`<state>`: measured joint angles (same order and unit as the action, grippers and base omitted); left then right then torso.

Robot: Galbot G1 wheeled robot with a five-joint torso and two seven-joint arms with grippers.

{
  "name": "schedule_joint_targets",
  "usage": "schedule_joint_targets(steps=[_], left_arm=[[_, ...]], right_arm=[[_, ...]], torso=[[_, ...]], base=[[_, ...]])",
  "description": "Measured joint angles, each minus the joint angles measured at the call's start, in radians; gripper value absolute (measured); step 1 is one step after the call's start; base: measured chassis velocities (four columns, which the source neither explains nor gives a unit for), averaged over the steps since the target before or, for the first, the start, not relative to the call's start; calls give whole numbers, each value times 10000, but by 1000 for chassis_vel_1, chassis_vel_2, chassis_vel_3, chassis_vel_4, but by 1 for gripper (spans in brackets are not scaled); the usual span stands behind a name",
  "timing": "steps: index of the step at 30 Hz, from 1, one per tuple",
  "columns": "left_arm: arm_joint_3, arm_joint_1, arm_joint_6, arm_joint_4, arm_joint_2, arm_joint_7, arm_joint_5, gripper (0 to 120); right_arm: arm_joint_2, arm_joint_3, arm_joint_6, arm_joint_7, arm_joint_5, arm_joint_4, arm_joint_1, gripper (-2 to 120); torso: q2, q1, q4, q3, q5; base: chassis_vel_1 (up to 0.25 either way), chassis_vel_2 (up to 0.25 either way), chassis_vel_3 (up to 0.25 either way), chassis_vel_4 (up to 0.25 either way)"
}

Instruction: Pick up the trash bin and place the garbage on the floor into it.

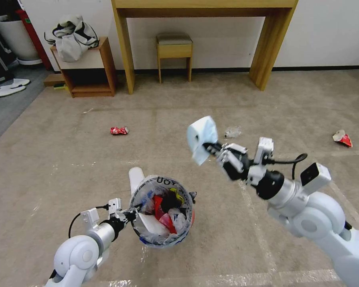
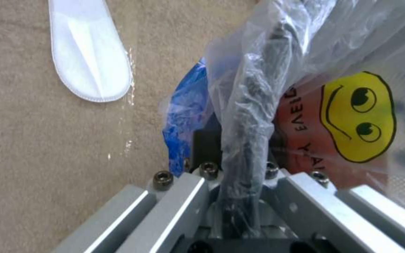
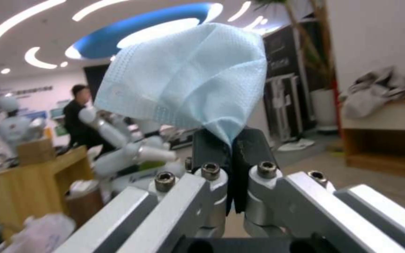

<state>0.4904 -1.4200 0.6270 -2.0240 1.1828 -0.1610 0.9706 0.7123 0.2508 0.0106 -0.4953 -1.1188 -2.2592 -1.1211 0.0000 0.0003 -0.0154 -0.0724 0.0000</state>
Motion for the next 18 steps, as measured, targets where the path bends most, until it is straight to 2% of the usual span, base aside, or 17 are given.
schedule_joint_targets(steps=[9, 18], left_arm=[[-295, 163, 96, -109, 60, -492, 180, 0], [-556, 341, 158, -242, 238, -870, 279, 0]], right_arm=[[-22, -1006, -33, -737, 935, 101, -53, 0], [382, -2106, 111, -1162, 2053, 788, -94, 0]], torso=[[0, 0, 0, 0, 0], [0, 0, 0, -1, 0]], base=[[0, 0, 0, 0], [0, 0, 0, 0]])
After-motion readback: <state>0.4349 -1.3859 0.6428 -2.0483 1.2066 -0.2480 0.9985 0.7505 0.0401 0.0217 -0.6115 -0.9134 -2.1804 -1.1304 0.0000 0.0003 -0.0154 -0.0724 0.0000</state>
